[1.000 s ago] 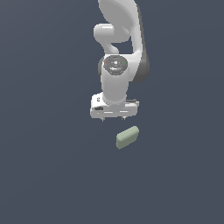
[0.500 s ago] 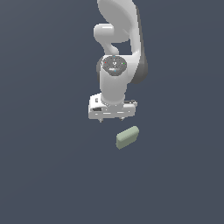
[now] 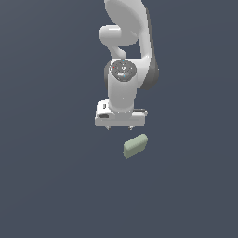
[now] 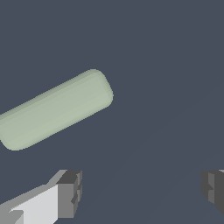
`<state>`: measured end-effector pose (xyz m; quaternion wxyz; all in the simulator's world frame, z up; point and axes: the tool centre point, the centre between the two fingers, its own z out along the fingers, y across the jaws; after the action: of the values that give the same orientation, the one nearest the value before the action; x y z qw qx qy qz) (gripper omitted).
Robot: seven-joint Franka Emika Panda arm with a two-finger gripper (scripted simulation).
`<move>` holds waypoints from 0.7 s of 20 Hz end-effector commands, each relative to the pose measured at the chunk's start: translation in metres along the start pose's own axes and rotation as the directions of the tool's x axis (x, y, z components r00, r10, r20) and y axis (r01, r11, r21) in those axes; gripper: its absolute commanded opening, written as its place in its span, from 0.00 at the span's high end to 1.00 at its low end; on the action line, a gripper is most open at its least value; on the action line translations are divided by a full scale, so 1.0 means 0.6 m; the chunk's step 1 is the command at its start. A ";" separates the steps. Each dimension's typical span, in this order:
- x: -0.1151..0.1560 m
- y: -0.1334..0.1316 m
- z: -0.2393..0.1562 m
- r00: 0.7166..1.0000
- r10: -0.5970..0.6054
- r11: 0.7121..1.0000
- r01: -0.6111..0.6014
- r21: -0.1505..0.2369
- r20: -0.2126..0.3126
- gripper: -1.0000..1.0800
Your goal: Pick up the object and move it to a goal position.
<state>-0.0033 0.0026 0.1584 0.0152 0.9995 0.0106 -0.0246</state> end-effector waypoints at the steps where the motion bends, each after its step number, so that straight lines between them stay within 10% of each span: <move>1: 0.003 -0.004 0.001 0.999 0.038 0.999 -0.038 0.001 -0.001 0.04; 14: 0.026 -0.036 0.004 0.942 0.335 0.942 -0.335 0.015 -0.010 0.04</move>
<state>0.0099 0.0221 0.1548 0.0128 0.9899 -0.1402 -0.0166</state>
